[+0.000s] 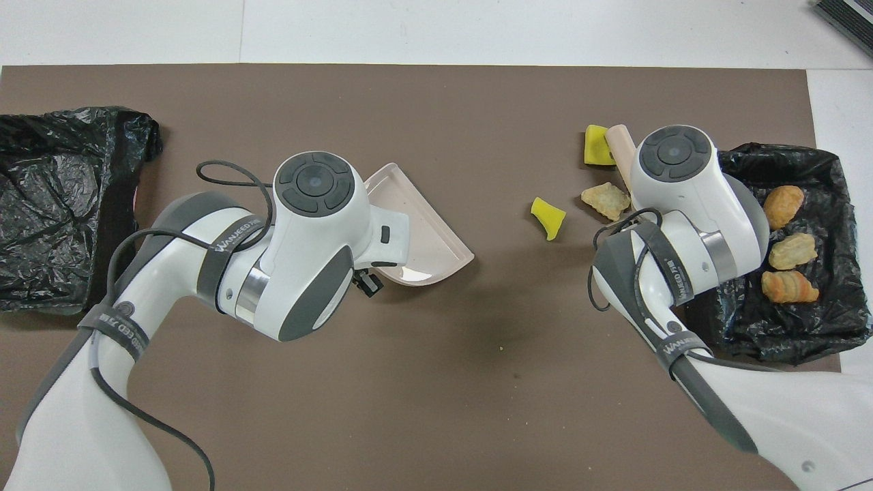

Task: Sweep and dump trash in bin
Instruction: 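Sweep the sponges and chunk into the dustpan with the right gripper's brush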

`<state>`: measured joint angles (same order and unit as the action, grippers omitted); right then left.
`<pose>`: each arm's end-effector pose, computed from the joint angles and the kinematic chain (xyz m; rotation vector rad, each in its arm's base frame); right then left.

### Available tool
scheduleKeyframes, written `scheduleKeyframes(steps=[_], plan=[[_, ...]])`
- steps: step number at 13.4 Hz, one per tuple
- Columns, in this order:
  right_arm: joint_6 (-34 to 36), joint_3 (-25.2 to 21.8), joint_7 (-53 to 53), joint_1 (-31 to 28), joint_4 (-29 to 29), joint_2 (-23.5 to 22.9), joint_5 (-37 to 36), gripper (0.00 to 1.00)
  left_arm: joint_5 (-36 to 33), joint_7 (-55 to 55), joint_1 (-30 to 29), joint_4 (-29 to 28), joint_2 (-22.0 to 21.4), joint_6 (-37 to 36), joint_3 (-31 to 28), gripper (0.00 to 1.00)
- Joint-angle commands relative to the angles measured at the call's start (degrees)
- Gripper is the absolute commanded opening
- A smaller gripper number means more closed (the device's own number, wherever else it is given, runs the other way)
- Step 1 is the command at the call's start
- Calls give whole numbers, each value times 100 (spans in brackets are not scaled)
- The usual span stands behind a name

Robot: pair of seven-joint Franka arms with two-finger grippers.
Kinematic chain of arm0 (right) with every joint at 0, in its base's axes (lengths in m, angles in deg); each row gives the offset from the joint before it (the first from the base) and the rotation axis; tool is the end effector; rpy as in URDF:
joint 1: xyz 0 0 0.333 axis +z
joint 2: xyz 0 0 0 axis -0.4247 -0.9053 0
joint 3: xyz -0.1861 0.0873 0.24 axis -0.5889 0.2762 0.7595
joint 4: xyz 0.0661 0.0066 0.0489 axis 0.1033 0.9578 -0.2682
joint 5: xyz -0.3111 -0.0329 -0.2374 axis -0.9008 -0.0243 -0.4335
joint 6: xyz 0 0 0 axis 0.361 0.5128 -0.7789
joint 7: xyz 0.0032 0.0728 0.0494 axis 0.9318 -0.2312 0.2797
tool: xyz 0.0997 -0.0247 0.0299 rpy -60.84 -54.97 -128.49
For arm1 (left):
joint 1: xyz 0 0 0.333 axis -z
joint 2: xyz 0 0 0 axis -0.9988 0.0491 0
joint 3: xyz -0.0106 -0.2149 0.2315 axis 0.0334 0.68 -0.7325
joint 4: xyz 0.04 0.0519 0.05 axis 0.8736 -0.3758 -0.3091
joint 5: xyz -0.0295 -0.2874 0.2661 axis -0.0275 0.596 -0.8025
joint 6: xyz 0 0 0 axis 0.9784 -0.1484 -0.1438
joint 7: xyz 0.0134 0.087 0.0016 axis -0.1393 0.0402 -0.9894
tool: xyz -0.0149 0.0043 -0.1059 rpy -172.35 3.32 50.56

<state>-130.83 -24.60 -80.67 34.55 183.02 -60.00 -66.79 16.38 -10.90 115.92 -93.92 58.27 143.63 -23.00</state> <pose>0.6153 0.0734 0.3434 2.7177 0.3813 -0.1747 0.5211 -0.3302 0.4012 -2.7958 1.3957 0.2049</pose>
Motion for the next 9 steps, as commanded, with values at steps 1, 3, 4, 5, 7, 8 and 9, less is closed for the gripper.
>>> scheduleKeyframes(steps=[1,3,4,5,7,8,9], plan=[[-154,86,-107,-107,-132,-132,4,0,-71,121,114,-349,-306,26,-39,0],[-120,104,-98,7,-88,-150,337,0,-63,121,211,-497,-306,43,-30,0],[-93,112,-89,60,-62,-141,513,0,-63,112,238,-577,-332,96,-39,0],[-76,112,-89,182,-35,-141,689,0,-63,112,246,-586,-367,53,-30,0],[-58,112,-19,306,-35,-141,1163,0,-54,112,282,-735,-437,123,-22,0],[-49,112,34,385,-35,-141,1330,0,-54,112,290,-823,-490,123,-30,0],[-49,112,104,464,-26,-141,1480,0,-45,112,308,-945,-560,140,-30,0]])
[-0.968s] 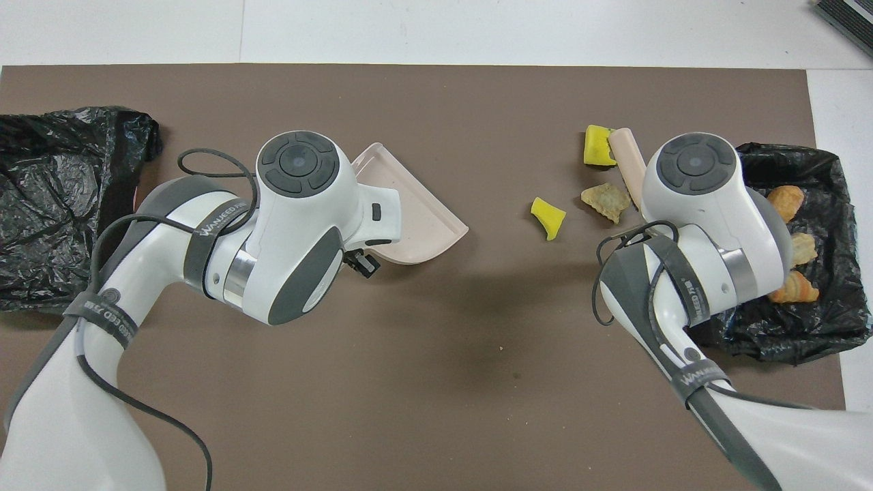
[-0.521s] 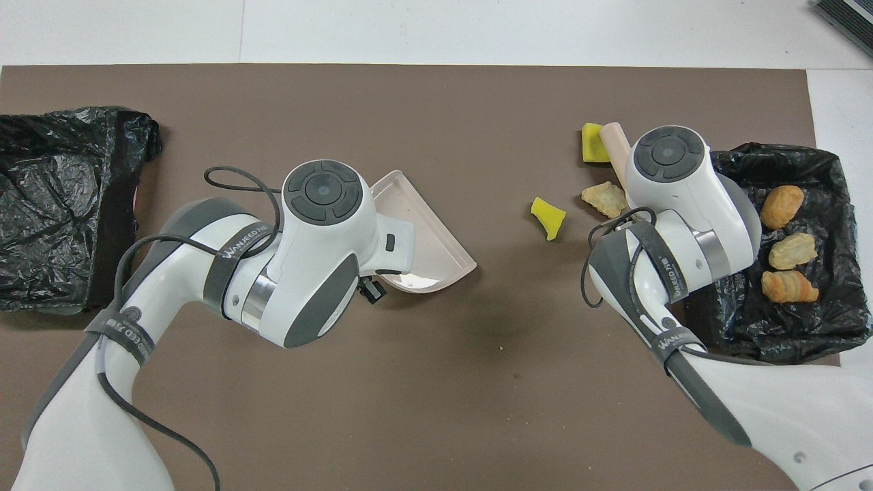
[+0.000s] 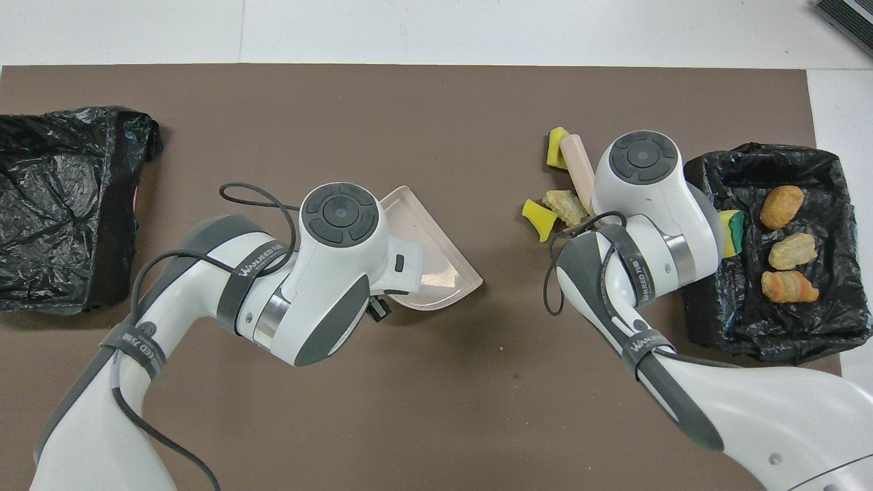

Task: Sweep and dump trash in bin
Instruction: 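Sweep the sponges and chunk into the dustpan with the right gripper's brush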

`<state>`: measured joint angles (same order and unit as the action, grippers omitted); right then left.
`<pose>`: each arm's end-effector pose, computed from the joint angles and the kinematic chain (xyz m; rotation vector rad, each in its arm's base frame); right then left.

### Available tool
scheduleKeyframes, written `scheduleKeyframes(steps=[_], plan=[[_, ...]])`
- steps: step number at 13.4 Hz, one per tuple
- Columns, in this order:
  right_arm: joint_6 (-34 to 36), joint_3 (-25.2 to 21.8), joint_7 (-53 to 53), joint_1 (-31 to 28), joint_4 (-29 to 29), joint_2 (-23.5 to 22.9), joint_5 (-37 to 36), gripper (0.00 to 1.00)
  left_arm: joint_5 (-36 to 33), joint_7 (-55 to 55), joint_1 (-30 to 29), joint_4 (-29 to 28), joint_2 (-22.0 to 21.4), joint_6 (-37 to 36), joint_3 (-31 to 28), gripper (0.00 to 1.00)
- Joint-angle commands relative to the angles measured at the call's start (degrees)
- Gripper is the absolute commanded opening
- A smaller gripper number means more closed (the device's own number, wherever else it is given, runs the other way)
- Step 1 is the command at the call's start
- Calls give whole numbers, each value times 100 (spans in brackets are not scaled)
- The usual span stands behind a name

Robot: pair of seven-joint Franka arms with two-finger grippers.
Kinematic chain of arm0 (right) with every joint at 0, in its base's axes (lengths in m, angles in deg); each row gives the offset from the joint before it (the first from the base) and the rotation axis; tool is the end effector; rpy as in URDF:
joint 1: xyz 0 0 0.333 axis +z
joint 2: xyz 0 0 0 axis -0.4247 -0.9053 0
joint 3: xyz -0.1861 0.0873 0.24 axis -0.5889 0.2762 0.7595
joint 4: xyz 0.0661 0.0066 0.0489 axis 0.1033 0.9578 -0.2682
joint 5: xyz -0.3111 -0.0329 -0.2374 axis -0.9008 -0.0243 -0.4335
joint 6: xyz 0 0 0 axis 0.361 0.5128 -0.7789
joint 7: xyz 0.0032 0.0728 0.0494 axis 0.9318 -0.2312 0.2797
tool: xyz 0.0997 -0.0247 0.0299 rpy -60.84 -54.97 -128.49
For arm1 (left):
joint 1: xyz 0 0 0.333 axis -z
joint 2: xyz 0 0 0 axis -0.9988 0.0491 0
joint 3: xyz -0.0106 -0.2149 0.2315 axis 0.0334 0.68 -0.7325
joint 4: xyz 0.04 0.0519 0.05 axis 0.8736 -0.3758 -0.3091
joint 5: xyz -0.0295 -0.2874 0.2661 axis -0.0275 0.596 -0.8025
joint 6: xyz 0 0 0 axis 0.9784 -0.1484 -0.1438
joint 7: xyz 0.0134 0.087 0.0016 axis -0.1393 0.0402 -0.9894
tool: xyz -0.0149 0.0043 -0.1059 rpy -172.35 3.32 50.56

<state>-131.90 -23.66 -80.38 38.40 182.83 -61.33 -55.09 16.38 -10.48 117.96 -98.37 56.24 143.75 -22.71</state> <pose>0.6050 0.1364 0.3283 2.8960 0.3790 -0.2090 0.4910 -0.3405 0.3880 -2.7493 1.4578 0.2658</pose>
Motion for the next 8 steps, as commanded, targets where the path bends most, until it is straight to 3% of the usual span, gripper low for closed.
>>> scheduleKeyframes(steps=[1,5,8], plan=[[58,19,155,219,10,-16,433,0,-45,87,104,-633,-419,207,-51,0],[49,36,191,816,168,97,1057,0,-45,122,95,-906,-534,498,-60,0],[57,440,-239,888,239,186,1425,0,-45,122,69,-906,-525,533,-60,0]])
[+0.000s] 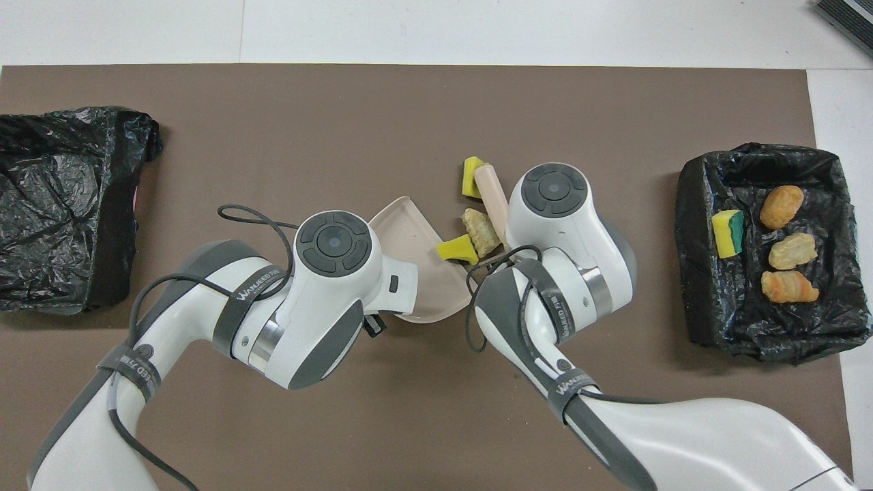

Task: Sweep and dump trash in bin
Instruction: 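Sweep the sponges and chunk into the dustpan with the right gripper's brush, then lift the dustpan with the left gripper while the right gripper withdraws the brush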

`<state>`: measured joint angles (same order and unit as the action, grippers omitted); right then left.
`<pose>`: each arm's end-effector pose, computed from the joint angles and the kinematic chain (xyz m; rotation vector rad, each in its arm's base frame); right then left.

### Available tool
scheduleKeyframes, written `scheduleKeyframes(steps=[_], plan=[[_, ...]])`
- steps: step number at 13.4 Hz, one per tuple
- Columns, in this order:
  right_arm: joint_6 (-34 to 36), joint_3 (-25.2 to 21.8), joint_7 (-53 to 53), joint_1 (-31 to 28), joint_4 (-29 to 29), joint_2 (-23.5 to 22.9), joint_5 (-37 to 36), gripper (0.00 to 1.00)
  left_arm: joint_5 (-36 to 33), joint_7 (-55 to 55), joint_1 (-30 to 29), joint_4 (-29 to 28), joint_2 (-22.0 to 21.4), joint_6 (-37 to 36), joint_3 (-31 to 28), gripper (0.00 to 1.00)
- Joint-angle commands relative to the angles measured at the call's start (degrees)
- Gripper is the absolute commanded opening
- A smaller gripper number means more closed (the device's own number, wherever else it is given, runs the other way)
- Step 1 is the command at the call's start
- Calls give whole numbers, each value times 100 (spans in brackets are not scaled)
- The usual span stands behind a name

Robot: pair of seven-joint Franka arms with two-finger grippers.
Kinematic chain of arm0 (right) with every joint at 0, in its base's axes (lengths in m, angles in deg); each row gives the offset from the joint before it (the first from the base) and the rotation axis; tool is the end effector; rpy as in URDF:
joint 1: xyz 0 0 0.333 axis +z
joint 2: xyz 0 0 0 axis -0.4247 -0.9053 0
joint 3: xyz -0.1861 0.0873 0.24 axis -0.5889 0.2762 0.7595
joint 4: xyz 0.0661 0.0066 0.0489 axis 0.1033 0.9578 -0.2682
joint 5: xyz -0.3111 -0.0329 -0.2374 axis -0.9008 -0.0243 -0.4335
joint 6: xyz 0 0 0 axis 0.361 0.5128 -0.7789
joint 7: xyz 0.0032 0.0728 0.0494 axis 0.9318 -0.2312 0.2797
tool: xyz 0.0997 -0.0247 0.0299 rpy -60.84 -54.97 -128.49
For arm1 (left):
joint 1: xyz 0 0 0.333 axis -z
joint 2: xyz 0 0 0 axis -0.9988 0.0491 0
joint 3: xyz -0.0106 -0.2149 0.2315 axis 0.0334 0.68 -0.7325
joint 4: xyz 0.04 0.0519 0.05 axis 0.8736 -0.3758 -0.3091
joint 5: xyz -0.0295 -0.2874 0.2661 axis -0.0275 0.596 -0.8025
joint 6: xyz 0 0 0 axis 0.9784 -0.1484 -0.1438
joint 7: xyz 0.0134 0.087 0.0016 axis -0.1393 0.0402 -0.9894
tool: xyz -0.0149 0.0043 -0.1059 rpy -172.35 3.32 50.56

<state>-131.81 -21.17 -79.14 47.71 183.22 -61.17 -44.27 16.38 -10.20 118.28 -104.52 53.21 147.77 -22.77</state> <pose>0.5575 0.2648 0.3261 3.0260 0.5333 -0.2662 0.4724 -0.3319 0.3764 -2.7418 1.4725 0.2410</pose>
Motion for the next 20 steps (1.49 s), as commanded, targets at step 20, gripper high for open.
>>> scheduleKeyframes(steps=[20], plan=[[2045,640,600,-325,497,1751,1030,0,-71,3169,-727,165,-327,211,-124,0]])
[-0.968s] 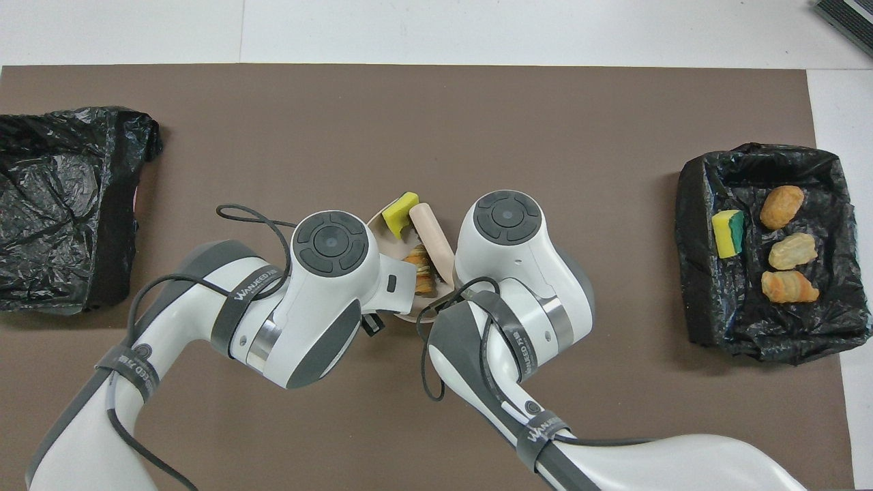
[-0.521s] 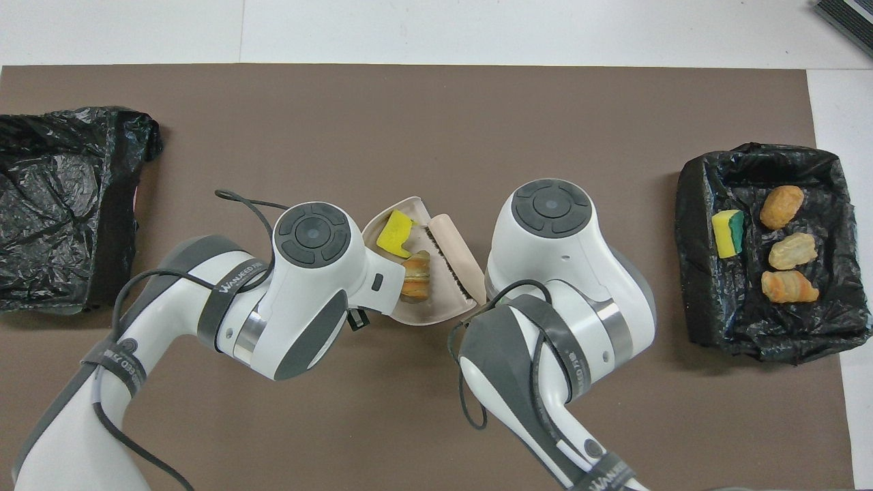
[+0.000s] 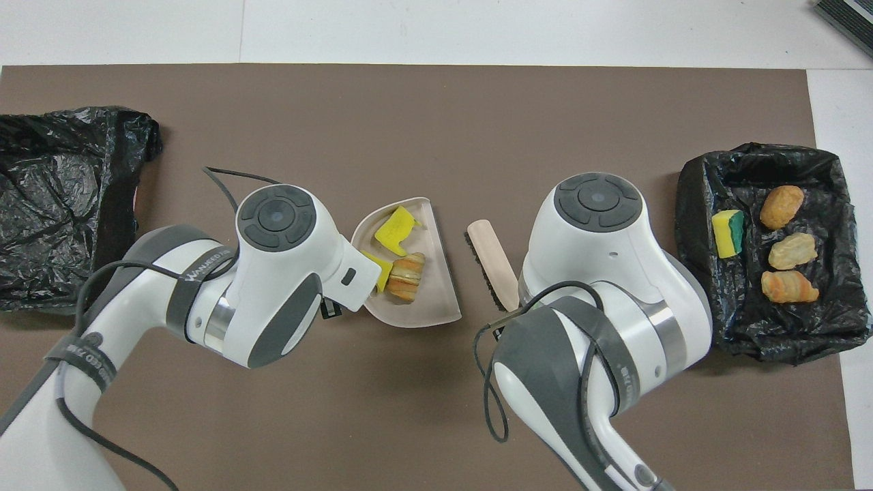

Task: Sweep and dump trash in bin
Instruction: 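Lift the dustpan with the left gripper while the right gripper withdraws the brush, then carry the loaded dustpan to the bin nearest the left gripper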

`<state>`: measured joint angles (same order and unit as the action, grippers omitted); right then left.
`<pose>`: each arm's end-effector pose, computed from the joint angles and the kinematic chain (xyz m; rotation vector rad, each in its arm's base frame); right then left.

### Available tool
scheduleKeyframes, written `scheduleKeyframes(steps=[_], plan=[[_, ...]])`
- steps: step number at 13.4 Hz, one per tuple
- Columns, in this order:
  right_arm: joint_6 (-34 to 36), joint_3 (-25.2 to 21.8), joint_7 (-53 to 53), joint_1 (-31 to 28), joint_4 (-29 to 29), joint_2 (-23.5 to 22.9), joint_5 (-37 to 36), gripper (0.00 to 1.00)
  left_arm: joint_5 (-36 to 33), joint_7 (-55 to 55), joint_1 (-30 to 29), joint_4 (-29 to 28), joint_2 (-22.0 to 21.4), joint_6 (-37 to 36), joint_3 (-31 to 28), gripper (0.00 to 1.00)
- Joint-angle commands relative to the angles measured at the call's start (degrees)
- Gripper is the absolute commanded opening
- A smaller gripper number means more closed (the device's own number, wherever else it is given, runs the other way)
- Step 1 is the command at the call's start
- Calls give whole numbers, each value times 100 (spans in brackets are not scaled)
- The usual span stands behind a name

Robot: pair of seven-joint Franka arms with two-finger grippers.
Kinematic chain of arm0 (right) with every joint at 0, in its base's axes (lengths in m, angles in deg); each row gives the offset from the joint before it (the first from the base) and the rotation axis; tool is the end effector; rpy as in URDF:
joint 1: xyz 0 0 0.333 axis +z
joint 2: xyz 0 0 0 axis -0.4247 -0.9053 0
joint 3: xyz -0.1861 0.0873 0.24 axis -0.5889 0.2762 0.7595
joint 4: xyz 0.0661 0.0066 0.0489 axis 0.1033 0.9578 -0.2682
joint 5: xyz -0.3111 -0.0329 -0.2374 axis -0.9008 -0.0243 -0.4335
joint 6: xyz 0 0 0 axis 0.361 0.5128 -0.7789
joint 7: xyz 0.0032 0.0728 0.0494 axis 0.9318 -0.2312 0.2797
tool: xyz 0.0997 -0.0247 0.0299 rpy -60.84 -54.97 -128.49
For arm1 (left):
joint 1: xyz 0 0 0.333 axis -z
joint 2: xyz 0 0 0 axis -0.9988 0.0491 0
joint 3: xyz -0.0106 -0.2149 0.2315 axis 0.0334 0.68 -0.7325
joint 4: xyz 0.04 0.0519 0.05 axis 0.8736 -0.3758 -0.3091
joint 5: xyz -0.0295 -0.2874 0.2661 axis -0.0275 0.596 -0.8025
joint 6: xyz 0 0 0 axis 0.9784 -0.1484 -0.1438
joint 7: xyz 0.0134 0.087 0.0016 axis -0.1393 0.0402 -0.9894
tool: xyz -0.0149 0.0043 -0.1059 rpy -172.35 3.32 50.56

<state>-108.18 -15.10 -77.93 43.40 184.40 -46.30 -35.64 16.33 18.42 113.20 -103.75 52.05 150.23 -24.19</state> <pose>0.4799 0.2618 0.4470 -3.0257 -0.4937 0.5873 0.5130 -0.2801 0.3972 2.4229 -1.9837 -0.1244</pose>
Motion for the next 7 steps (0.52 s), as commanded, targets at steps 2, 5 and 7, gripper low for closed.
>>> scheduleKeyframes(steps=[2,5,7], plan=[[-740,41,979,342,740,484,246,0,-65,790,-429,159,-491,-176,9,0],[-1039,41,2111,878,794,389,264,0,-57,1414,-887,351,-861,-684,9,0],[-1390,41,2789,1256,785,152,264,0,-31,1819,-1238,719,-862,-1054,9,0]])
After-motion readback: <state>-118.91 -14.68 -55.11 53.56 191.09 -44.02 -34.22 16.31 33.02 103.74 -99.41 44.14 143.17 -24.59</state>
